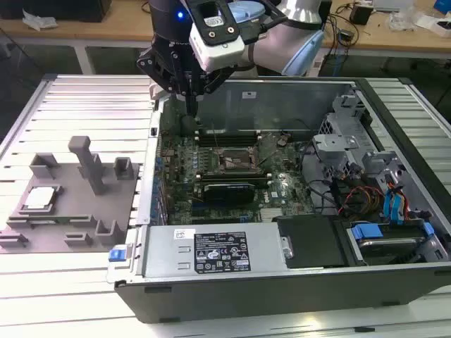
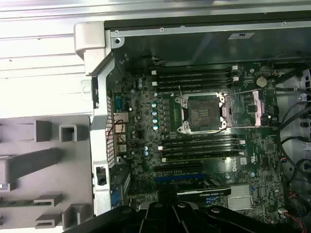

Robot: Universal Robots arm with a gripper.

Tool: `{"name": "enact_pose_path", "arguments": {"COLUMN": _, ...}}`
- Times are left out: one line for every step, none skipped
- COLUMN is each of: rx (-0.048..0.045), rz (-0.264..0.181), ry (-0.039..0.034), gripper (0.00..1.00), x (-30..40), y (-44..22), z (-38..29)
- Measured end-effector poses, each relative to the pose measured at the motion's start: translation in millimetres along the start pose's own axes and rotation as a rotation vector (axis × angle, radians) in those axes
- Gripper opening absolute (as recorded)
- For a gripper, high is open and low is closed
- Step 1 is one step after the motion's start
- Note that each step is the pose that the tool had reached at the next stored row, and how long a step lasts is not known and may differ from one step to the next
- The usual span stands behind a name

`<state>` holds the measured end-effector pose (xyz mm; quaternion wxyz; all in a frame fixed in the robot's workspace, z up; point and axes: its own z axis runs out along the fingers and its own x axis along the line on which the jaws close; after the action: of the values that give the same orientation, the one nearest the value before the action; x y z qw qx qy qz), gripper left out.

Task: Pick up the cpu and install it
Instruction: 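Reach for the cpu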

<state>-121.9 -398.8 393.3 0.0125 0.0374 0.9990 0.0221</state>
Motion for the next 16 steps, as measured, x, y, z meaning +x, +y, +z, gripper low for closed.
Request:
{"name": "enact_pose_path", "arguments": {"rx": 0.0, "rz": 0.0, "ry": 0.0, "gripper": 0.11, "x": 0.0, "y": 0.0, "z": 0.0}}
{"name": "enact_pose_path", "arguments": {"rx": 0.0001, "rz": 0.0, "ry": 0.0, "gripper": 0.11, "x": 0.0, "y": 0.0, "z": 0.0}}
{"name": "enact_pose_path", "arguments": {"rx": 0.0, "rz": 0.0, "ry": 0.0, "gripper": 0.11, "x": 0.0, "y": 0.0, "z": 0.0}}
{"name": "enact_pose_path", "arguments": {"rx": 0.0, "rz": 0.0, "ry": 0.0, "gripper": 0.11, "x": 0.0, "y": 0.0, "z": 0.0}}
{"name": "enact_pose_path", "arguments": {"rx": 0.0, "rz": 0.0, "ry": 0.0001, "gripper": 0.11, "x": 0.0, "y": 0.0, "z": 0.0}}
{"name": "enact_pose_path", "arguments": {"rx": 0.0, "rz": 0.0, "ry": 0.0, "gripper": 0.11, "x": 0.0, "y": 0.0, "z": 0.0}}
{"name": "enact_pose_path", "arguments": {"rx": 0.0, "rz": 0.0, "ry": 0.0, "gripper": 0.11, "x": 0.0, "y": 0.0, "z": 0.0}}
{"name": "enact_pose_path", "arguments": {"rx": 0.0, "rz": 0.0, "ry": 0.0, "gripper": 0.11, "x": 0.0, "y": 0.0, "z": 0.0}}
{"name": "enact_pose_path", "arguments": {"rx": 0.0, "rz": 0.0, "ry": 0.0, "gripper": 0.11, "x": 0.0, "y": 0.0, "z": 0.0}}
{"name": "enact_pose_path", "arguments": {"rx": 0.0, "rz": 0.0, "ry": 0.0, "gripper": 0.11, "x": 0.1, "y": 0.0, "z": 0.0}}
{"name": "enact_pose_path", "arguments": {"rx": 0.0001, "rz": 0.0, "ry": 0.0, "gripper": 0.11, "x": 0.5, "y": 0.0, "z": 0.0}}
{"name": "enact_pose_path", "arguments": {"rx": 0.0, "rz": 0.0, "ry": 0.0, "gripper": 0.11, "x": 0.7, "y": -0.1, "z": 0.0}}
{"name": "enact_pose_path", "arguments": {"rx": 0.0001, "rz": 0.0, "ry": 0.0001, "gripper": 0.11, "x": 1.0, "y": -0.1, "z": -0.1}}
{"name": "enact_pose_path", "arguments": {"rx": 0.0, "rz": 0.0, "ry": 0.0, "gripper": 0.11, "x": 1.5, "y": -0.1, "z": -0.1}}
{"name": "enact_pose_path", "arguments": {"rx": 0.0, "rz": 0.0, "ry": 0.0, "gripper": 0.11, "x": 2.0, "y": -0.1, "z": -0.1}}
{"name": "enact_pose_path", "arguments": {"rx": 0.0001, "rz": 0.0, "ry": 0.0, "gripper": 0.11, "x": 3.8, "y": -0.3, "z": -0.1}}
